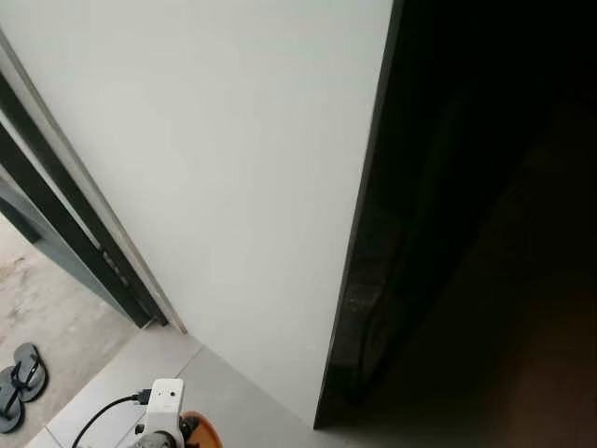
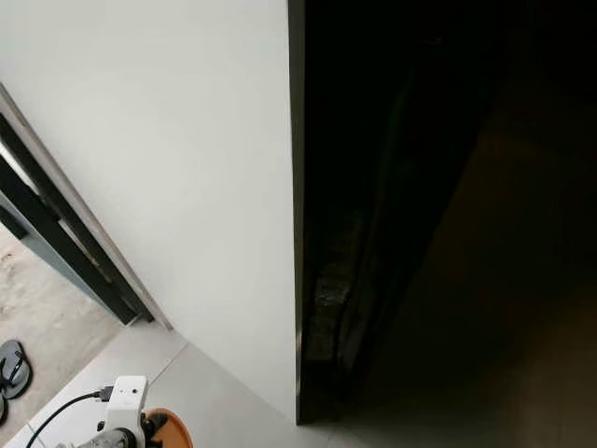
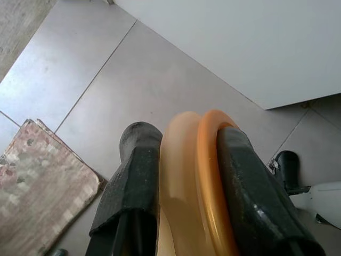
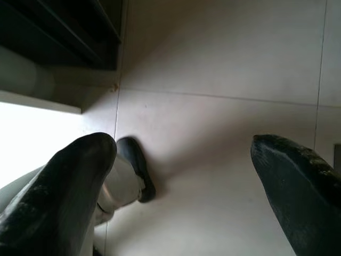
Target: Restocking fridge
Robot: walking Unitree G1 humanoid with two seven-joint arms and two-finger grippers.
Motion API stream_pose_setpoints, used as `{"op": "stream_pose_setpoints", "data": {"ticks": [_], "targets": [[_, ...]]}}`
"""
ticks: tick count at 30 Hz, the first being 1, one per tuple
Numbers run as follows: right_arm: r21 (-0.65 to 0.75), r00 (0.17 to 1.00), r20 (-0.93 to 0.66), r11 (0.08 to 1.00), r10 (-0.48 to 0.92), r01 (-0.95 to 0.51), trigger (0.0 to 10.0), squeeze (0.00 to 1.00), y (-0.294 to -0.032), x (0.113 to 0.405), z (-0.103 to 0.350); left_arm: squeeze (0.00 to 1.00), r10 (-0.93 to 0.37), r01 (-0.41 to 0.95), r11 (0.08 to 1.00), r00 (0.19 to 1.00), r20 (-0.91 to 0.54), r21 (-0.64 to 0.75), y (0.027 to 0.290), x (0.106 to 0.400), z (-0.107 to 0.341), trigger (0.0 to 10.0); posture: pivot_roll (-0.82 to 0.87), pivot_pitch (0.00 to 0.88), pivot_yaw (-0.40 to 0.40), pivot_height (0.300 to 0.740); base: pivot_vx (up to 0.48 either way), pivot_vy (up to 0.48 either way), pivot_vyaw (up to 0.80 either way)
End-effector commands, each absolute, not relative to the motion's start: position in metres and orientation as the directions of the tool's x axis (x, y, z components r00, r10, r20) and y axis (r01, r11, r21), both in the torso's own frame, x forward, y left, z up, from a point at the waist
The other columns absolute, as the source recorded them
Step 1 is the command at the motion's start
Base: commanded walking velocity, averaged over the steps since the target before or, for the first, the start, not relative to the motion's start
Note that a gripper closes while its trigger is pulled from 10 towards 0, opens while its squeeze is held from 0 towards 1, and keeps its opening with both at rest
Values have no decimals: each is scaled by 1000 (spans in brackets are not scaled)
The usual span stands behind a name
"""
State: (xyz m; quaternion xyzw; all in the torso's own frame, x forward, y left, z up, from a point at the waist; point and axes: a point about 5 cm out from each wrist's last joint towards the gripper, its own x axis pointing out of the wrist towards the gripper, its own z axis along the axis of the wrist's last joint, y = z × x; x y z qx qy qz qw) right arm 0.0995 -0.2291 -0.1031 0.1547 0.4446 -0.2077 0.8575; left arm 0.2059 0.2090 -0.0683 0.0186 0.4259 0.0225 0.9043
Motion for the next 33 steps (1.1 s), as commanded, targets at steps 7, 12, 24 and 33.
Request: {"op": "stream_pose_setpoints", "data": {"ticks": [7, 12, 24, 33], "targets": [[88, 528, -818, 857, -229, 508, 10000, 0, -225, 95, -104, 0, 68, -33, 998, 582, -810, 60, 188, 201, -76, 10000, -59, 40, 15, 740, 0, 0, -343], [86, 551, -787, 835, -277, 543, 10000, 0, -226, 95, -102, 0, 58, -24, 998, 589, -806, 54, 175, 209, -73, 10000, -56, 43, 20, 740, 0, 0, 0], [-75, 891, -277, 933, -359, 352, 10000, 0, -257, 170, -32, 0, 81, -35, 997, 576, -814, 74, 193, 193, -79, 10000, -70, 43, 18, 740, 0, 0, 0], [-77, 991, -21, 988, -135, 133, 10000, 0, -229, 200, 26, 0, 68, -22, 997, 586, -808, 67, 190, 197, -77, 10000, -88, 42, 13, 740, 0, 0, 0]]}}
